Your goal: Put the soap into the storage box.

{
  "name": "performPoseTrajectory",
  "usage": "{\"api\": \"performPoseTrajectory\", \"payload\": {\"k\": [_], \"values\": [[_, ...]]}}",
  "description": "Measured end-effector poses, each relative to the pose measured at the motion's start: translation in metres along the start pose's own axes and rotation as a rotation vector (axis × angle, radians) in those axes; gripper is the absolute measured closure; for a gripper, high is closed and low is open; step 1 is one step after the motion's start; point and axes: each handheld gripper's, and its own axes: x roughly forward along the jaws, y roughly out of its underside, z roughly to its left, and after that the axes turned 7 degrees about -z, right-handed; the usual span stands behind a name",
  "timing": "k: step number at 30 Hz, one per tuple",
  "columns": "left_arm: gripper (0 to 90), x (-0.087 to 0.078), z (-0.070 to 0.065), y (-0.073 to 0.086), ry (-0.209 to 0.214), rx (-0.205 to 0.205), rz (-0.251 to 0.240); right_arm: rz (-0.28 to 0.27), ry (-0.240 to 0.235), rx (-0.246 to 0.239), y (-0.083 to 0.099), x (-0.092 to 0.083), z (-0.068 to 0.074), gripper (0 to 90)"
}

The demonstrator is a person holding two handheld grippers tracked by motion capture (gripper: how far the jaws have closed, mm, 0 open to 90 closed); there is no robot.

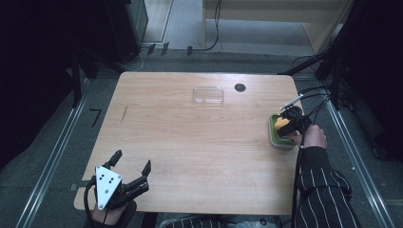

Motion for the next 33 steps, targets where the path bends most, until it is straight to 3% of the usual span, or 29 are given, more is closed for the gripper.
{"api": "performPoseTrajectory", "payload": {"k": [33], "values": [[13.7,0.001,0.000,0.000,0.002,0.000,0.000,0.014,-0.015,-0.004,0.002,0.012,-0.002,39.4]]}}
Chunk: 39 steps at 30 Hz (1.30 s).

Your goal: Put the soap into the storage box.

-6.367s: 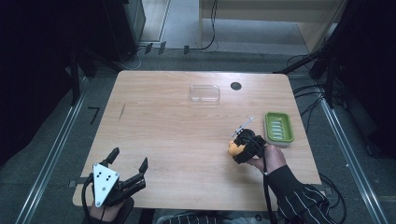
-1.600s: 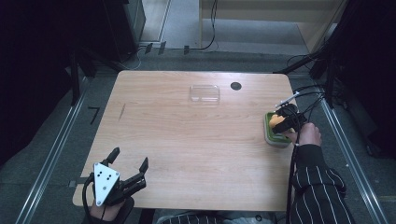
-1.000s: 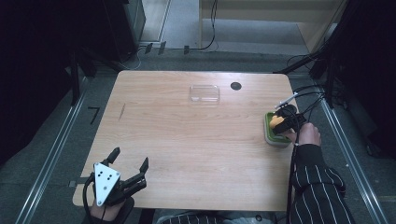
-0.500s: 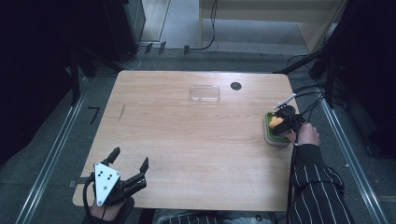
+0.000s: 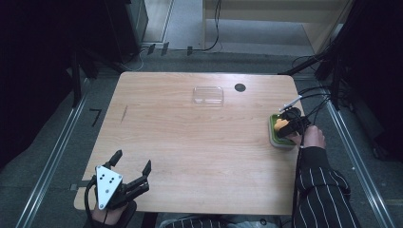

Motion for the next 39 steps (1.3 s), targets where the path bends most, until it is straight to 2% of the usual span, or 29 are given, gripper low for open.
{"api": "performPoseTrajectory", "payload": {"k": [19,26,30,33,39], "values": [[13.6,-0.001,0.000,0.000,-0.001,0.000,0.000,0.010,-0.009,0.023,0.000,0.001,0.000,35.5],[13.7,-0.001,0.001,0.000,-0.001,-0.002,-0.001,0.018,0.003,0.029,0.000,0.002,0.001,32.2],[13.6,-0.001,0.001,0.000,0.000,-0.002,-0.001,0.009,0.000,0.039,0.000,0.000,0.001,29.6],[13.6,-0.001,0.000,0.000,0.001,0.000,-0.002,-0.010,0.019,0.041,0.000,-0.005,0.001,27.7],[13.6,-0.001,0.001,0.000,-0.001,-0.003,-0.003,-0.024,0.002,0.055,-0.001,-0.012,-0.002,25.3]]}}
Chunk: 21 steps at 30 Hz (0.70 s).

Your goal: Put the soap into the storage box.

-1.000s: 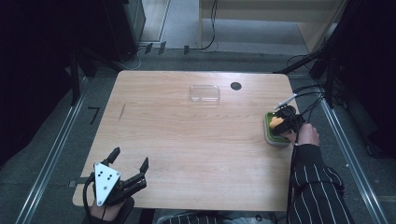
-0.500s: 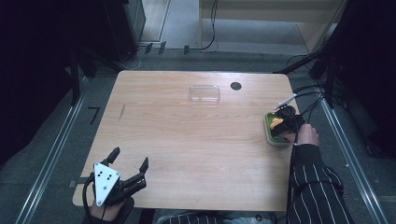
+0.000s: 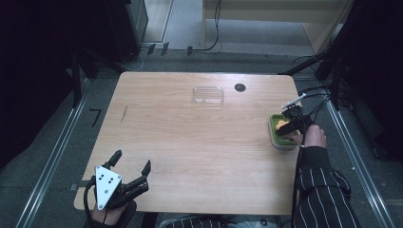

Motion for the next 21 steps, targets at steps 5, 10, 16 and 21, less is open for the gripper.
{"api": "performPoseTrajectory", "payload": {"k": [5,10,16,21], "values": [[13.6,0.000,-0.001,0.000,0.000,0.003,0.000,0.027,-0.018,-0.003,0.001,-0.003,0.002,20.0],[13.7,0.000,0.000,0.000,0.001,-0.002,-0.001,0.036,-0.039,-0.014,0.003,-0.009,0.007,16.2],[13.6,0.000,0.000,0.000,0.003,0.001,-0.002,0.031,-0.055,-0.036,0.011,-0.022,0.013,9.9],[13.6,-0.001,0.001,0.001,-0.002,-0.005,-0.003,0.040,-0.069,-0.055,0.017,-0.029,0.022,7.0]]}}
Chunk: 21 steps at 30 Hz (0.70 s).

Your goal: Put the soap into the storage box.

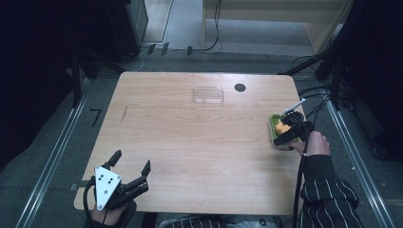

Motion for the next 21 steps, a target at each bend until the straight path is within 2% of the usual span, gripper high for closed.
{"api": "performPoseTrajectory", "payload": {"k": [16,21], "values": [[13.6,0.000,0.000,0.000,-0.001,0.001,0.000,0.031,-0.037,-0.106,0.022,-0.008,0.042,4.3],[13.6,0.000,0.000,0.000,0.000,0.001,0.000,0.046,-0.052,-0.119,0.034,-0.009,0.051,4.3]]}}
